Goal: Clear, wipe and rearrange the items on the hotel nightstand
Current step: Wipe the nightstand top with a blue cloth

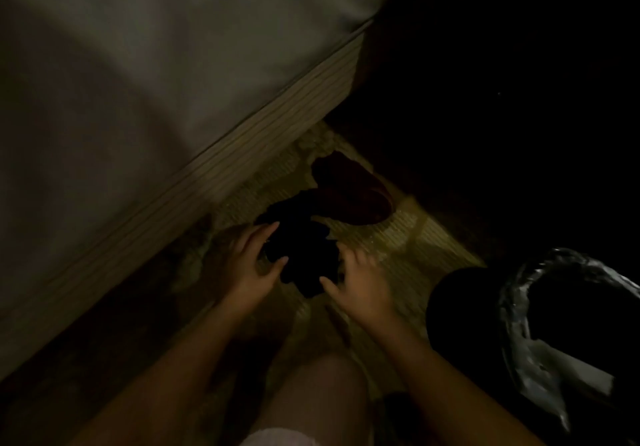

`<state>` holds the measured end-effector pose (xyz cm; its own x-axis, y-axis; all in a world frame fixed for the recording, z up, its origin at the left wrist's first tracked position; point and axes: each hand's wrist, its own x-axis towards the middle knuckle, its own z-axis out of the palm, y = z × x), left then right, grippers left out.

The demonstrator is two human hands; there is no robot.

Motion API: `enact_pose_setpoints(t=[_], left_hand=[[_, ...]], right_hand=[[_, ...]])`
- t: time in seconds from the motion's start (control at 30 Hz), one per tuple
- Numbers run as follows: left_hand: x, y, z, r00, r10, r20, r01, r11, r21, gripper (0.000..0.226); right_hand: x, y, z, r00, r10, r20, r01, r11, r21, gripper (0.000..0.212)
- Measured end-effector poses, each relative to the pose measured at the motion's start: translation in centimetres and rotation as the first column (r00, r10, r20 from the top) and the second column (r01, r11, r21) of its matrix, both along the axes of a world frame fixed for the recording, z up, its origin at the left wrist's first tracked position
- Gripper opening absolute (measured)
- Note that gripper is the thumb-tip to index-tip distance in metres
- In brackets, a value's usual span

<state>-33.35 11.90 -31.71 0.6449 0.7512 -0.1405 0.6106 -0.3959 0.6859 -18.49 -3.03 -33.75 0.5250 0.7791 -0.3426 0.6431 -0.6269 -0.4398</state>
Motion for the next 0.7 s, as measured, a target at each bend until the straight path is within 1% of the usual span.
enact_pose_setpoints(t=[0.07,0.13,0.23,0.27,0.3,0.37,0.43,0.5,0.6,0.67,0.7], left_hand=[[-0.6,-0.1,-1.0,0.999,0.042,0.004,-0.041,0.999,-0.031,0.061],[-1.1,0.0,-1.3,0.999,0.032,0.034,-0.032,0.999,0.01,0.062],[-0.9,0.1,-1.1,0.999,0.031,0.029,-0.032,0.999,0.038,0.063],[-0.7,0.2,-0.9,0.999,0.03,0.04,-0.032,0.999,0.044,0.062],[-0.4,0.4,-0.6,0.998,0.018,0.054,-0.022,0.997,0.068,0.059],[0.5,0.8,0.0,0.996,-0.002,0.087,-0.006,0.996,0.093,0.056],[1.6,0.9,1.1,0.993,-0.018,0.117,0.008,0.996,0.086,0.055],[2.8,1.4,3.6,0.985,-0.085,0.149,0.068,0.99,0.121,0.051],[5.3,2.2,8.9,0.933,-0.285,0.219,0.209,0.926,0.315,0.042],[8.0,2.7,13.1,0.891,-0.359,0.279,0.22,0.878,0.426,0.04],[9.8,2.8,15.4,0.869,-0.386,0.308,0.211,0.854,0.475,0.04]], right_hand=[[-0.8,2.1,-2.3,0.996,-0.043,-0.081,0.04,0.998,-0.038,0.085],[-1.9,4.3,-4.1,0.993,-0.04,-0.107,0.028,0.993,-0.114,0.098],[-3.0,6.7,-6.6,0.996,-0.088,-0.008,0.084,0.979,-0.186,0.111],[-3.1,7.3,-7.2,0.995,-0.098,0.008,0.097,0.975,-0.199,0.109],[-2.9,7.6,-7.6,0.994,-0.11,0.007,0.109,0.977,-0.185,0.101],[-1.8,7.8,-7.5,0.992,-0.121,-0.046,0.116,0.989,-0.087,0.076],[-0.6,7.8,-5.2,0.988,-0.106,-0.113,0.106,0.994,-0.001,0.058],[0.2,7.5,-1.8,0.993,-0.059,-0.104,0.064,0.997,0.046,0.057],[1.6,5.3,5.4,0.975,-0.082,-0.206,0.099,0.993,0.071,0.058],[2.6,2.8,11.3,0.955,-0.117,-0.271,0.153,0.982,0.115,0.053],[2.6,1.8,14.0,0.949,-0.173,-0.263,0.206,0.973,0.104,0.051]])
